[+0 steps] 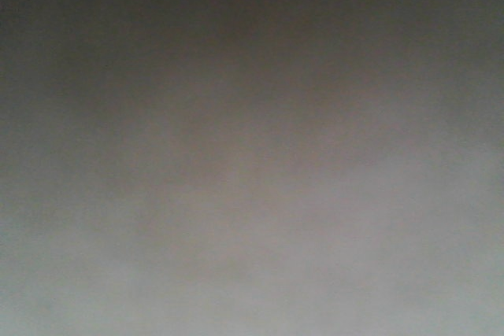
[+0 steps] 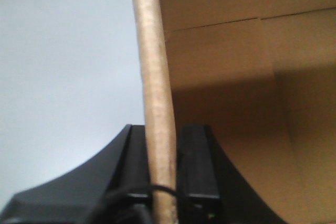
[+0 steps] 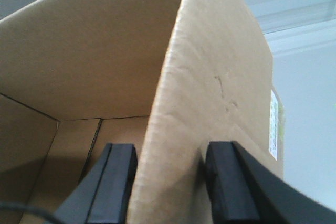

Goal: Grab box from left shelf to table start

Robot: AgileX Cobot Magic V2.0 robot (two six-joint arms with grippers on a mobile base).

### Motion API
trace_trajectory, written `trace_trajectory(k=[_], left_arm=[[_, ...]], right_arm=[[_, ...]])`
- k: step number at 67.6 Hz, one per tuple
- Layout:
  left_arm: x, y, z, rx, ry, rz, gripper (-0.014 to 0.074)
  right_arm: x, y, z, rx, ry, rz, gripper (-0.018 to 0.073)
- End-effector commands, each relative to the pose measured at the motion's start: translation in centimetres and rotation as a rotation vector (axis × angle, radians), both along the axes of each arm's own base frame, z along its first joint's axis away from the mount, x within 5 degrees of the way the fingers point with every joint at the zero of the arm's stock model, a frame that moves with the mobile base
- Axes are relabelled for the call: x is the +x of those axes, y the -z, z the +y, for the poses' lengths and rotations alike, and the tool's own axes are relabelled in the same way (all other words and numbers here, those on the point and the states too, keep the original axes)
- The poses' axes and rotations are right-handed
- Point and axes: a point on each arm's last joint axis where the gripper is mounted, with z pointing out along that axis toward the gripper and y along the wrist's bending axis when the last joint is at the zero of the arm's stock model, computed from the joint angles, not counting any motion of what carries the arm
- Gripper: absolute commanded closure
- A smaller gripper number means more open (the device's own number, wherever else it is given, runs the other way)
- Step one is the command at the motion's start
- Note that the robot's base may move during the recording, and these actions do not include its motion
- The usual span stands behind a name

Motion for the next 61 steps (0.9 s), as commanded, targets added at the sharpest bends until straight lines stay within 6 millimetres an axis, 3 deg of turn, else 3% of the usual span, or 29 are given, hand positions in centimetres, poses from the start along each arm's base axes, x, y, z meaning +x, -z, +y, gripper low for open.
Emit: trace_trajectory(k=[1,61], left_arm=[[0.04,-0.45,-0.17,0.017,0.039,-0.006,0.0696],[0.03,-0.45,-0.20,0.013,0.041,-0.006,0.0696]], right_arm=[[-0.36,-1.37,0.47,0.080,-0.041,-0.058,0.0492],[-0.24,-1.32,0.50,0.080,-0.043,-0.048,0.0492]])
